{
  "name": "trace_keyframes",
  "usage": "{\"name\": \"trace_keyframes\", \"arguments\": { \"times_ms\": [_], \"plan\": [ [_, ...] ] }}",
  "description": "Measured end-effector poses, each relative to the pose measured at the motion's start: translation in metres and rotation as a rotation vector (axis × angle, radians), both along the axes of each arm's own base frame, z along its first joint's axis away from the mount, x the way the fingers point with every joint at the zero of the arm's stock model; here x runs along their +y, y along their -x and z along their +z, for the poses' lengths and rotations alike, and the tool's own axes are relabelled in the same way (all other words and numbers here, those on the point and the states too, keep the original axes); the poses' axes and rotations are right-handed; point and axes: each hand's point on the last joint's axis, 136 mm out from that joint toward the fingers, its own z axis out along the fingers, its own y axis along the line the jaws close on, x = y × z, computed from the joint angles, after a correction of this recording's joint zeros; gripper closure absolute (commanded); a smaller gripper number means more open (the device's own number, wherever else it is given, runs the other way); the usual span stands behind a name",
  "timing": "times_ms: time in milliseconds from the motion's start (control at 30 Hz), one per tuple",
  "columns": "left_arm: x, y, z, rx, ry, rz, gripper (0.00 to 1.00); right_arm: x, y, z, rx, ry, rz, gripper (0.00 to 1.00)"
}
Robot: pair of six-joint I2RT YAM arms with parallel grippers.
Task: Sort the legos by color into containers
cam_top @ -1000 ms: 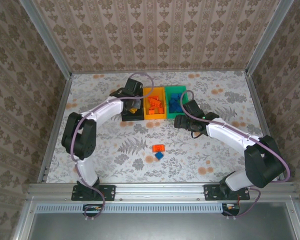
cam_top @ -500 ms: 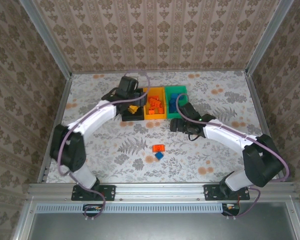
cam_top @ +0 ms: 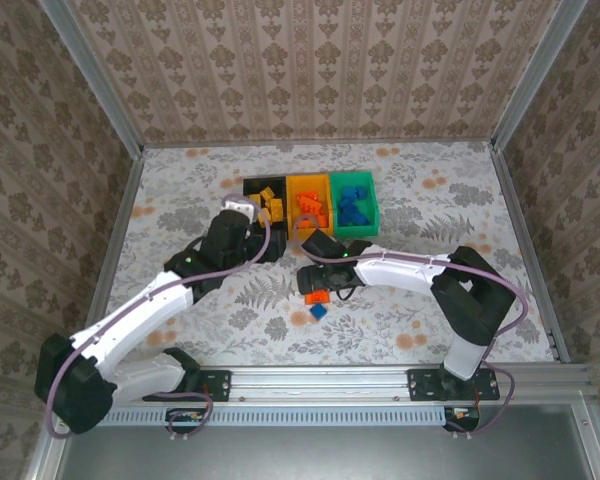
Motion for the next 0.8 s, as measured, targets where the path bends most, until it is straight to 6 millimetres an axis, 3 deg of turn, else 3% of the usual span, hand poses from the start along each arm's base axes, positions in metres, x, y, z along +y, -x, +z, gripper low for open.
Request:
{"name": "trace_keyframes", "arguments": {
  "times_ms": [367,500,800],
  "plan": [
    [0.031,0.026,-0.015,0.007,0.018,0.077,0.0,0.011,0.019,-0.014,0.067,0.087,0.06,0.13],
    [0.037,0.03,-0.024,0.028,-0.005,0.094,0.0,0.01,0.019,-0.025,0.092,0.138,0.063,0.19],
    [0.041,0.031,-0.024,0.023,-0.01,0.104,0.0,0.009,0.019,-0.026,0.088,0.191,0.089,0.37]
  ]
}}
